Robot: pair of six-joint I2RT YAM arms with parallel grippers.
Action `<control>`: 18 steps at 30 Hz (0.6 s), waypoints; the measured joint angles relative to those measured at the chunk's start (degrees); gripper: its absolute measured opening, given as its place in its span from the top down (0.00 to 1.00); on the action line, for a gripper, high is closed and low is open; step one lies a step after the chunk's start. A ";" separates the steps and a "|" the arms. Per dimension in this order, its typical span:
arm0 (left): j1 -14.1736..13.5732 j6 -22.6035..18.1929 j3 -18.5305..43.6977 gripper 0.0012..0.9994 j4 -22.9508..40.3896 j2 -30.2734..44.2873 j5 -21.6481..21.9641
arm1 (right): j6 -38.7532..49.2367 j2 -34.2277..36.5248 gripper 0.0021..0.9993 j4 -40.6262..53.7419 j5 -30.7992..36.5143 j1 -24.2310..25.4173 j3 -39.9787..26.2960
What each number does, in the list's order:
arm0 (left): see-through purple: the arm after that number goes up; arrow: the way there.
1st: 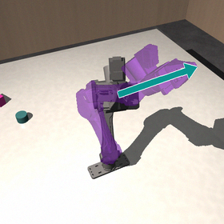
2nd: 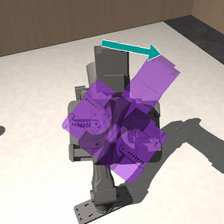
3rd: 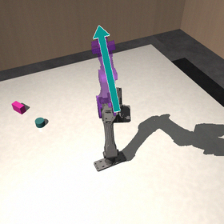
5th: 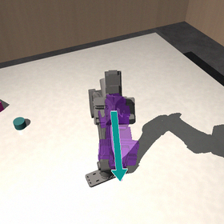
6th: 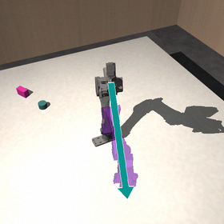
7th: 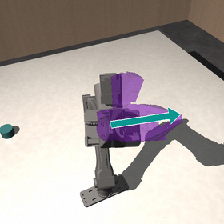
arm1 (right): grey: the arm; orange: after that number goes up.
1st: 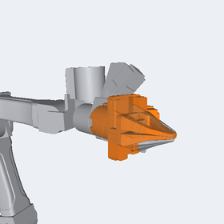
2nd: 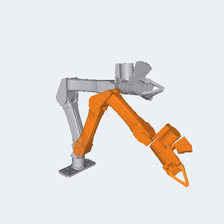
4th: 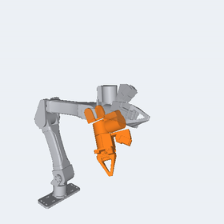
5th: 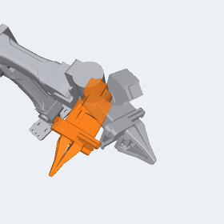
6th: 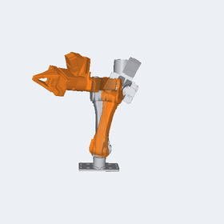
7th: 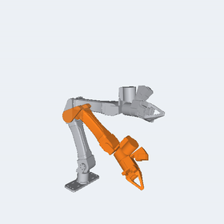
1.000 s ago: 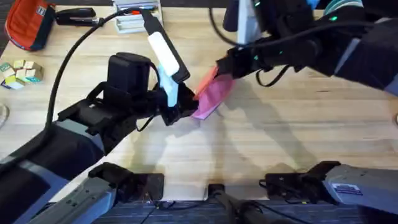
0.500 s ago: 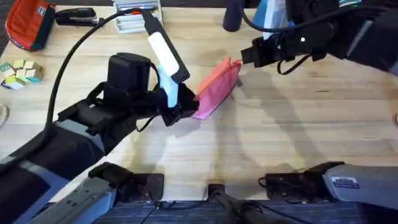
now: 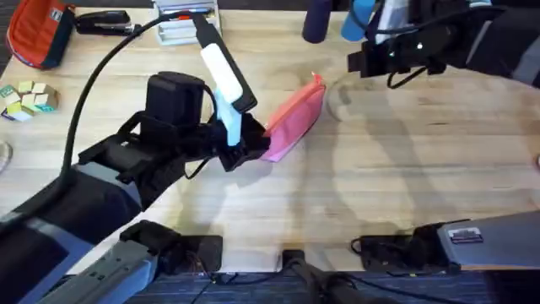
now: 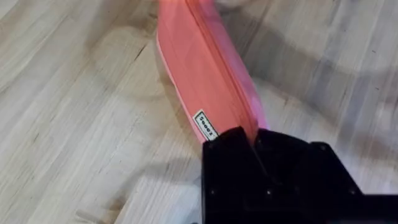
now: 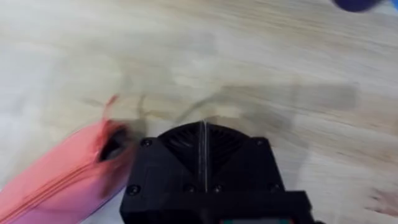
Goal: Unzip the bag, pick up the pens from the table one at a time and place them inside, then zip the bag closed.
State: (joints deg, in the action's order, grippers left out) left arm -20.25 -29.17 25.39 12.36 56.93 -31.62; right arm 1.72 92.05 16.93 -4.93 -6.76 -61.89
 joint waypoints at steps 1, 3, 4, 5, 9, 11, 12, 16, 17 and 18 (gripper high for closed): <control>0.00 0.02 0.00 0.96 0.00 0.00 0.00 | -0.34 0.54 0.97 -0.34 0.30 0.91 0.00; 0.00 0.02 0.00 0.96 0.02 0.00 0.06 | -1.39 1.59 0.97 -0.44 0.96 2.48 0.00; 0.00 0.02 0.00 0.96 0.02 0.00 0.09 | -1.92 2.18 0.97 -0.46 1.13 3.00 0.00; 0.00 0.01 0.00 0.96 0.03 0.00 0.09 | -2.30 2.70 0.97 -0.39 1.28 3.29 0.00; 0.00 0.01 0.00 0.96 0.03 0.00 0.09 | -3.27 4.51 0.97 -0.25 1.51 3.20 0.00; 0.00 0.00 0.00 0.96 0.02 0.00 0.09 | -3.51 5.12 0.97 -0.25 1.51 3.02 0.00; 0.00 0.02 0.00 0.96 0.03 0.00 0.09 | -3.65 5.36 0.97 -0.24 1.53 3.01 0.00; 0.00 0.02 0.00 0.96 0.02 0.00 0.09 | -3.89 5.68 0.97 -0.30 1.53 2.90 0.00; 0.00 0.00 0.00 0.96 0.04 0.00 0.09 | -3.89 5.66 0.97 -0.44 1.53 2.90 0.00; 0.00 0.02 0.00 0.96 0.02 0.00 0.09 | -3.89 5.67 0.97 -0.48 1.53 2.90 0.00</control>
State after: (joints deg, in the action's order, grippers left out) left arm -20.25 -29.15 25.39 12.38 56.93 -31.53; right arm -2.17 97.72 16.45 -3.40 -3.86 -61.89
